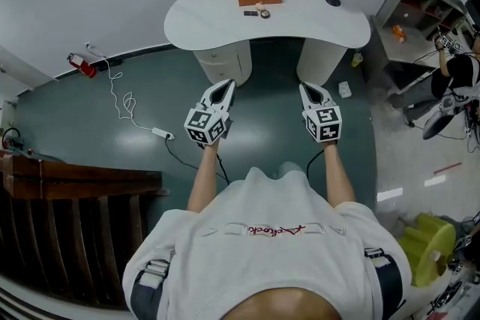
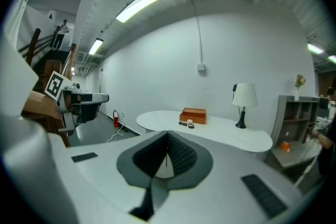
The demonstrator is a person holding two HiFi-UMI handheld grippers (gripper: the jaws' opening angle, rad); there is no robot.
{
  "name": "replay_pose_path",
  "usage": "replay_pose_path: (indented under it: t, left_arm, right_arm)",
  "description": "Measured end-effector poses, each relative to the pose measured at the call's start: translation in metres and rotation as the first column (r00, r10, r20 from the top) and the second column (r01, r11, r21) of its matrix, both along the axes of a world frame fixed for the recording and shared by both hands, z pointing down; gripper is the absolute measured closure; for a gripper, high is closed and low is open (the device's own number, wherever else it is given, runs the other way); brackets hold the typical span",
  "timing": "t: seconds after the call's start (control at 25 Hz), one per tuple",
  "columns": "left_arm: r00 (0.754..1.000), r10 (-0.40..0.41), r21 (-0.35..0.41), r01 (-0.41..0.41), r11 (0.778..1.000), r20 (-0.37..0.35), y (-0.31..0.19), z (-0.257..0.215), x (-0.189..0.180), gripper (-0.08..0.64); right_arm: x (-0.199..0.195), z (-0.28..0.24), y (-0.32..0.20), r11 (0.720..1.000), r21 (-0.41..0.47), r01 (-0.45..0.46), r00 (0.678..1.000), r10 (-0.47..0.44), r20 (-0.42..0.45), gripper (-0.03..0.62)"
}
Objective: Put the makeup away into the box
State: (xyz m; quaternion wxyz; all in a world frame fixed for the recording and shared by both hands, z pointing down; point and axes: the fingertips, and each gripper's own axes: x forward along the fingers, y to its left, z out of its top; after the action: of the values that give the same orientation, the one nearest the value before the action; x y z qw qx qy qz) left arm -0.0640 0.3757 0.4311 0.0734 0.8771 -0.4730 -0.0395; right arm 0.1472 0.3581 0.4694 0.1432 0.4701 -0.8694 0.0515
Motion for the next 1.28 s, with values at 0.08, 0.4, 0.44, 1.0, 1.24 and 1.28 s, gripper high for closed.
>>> replay_pose_path:
  t: [0.08, 0.4, 0.44, 1.0, 1.24, 1.28]
  left_arm:
    - [1.000, 0.002, -0.003, -0.002, 1.000, 0.001, -0.007, 0.002, -0.002, 0.551]
    - [1.000, 0.016, -0.013, -0.016, 1.000, 0.004, -0.036, 0.012, -0.003, 0.551]
    - [1.000, 0.015, -0.016, -0.014, 1.000, 0.004, -0.041, 0.013, -0.003, 0.551]
    - [1.000, -0.007, -0.021, 0.007, 1.000, 0.008, -0.152, 0.013, -0.002, 0.551]
    - [1.000, -0.014, -0.031, 0.014, 0.999, 0.007, -0.210, 0.012, 0.009, 0.551]
    - [1.000, -0.014, -0.032, 0.014, 0.999, 0.010, -0.221, 0.010, 0.012, 0.551]
  right_arm:
    - [-0.002, 0.003, -0.005, 1.000, -0.005, -0.003, 1.000, 0.003, 0.000, 0.572]
    - [-0.004, 0.016, -0.030, 1.000, -0.025, -0.010, 1.000, 0.010, -0.002, 0.572]
    - [-0.004, 0.018, -0.035, 1.000, -0.026, -0.010, 1.000, 0.010, 0.000, 0.572]
    - [-0.007, 0.021, -0.149, 0.999, -0.032, 0.021, 1.000, -0.021, 0.007, 0.572]
    - [-0.001, 0.021, -0.207, 0.998, -0.045, 0.038, 0.999, -0.038, 0.006, 0.572]
    - [0.001, 0.021, -0.218, 0.998, -0.046, 0.040, 0.999, -0.039, 0.009, 0.572]
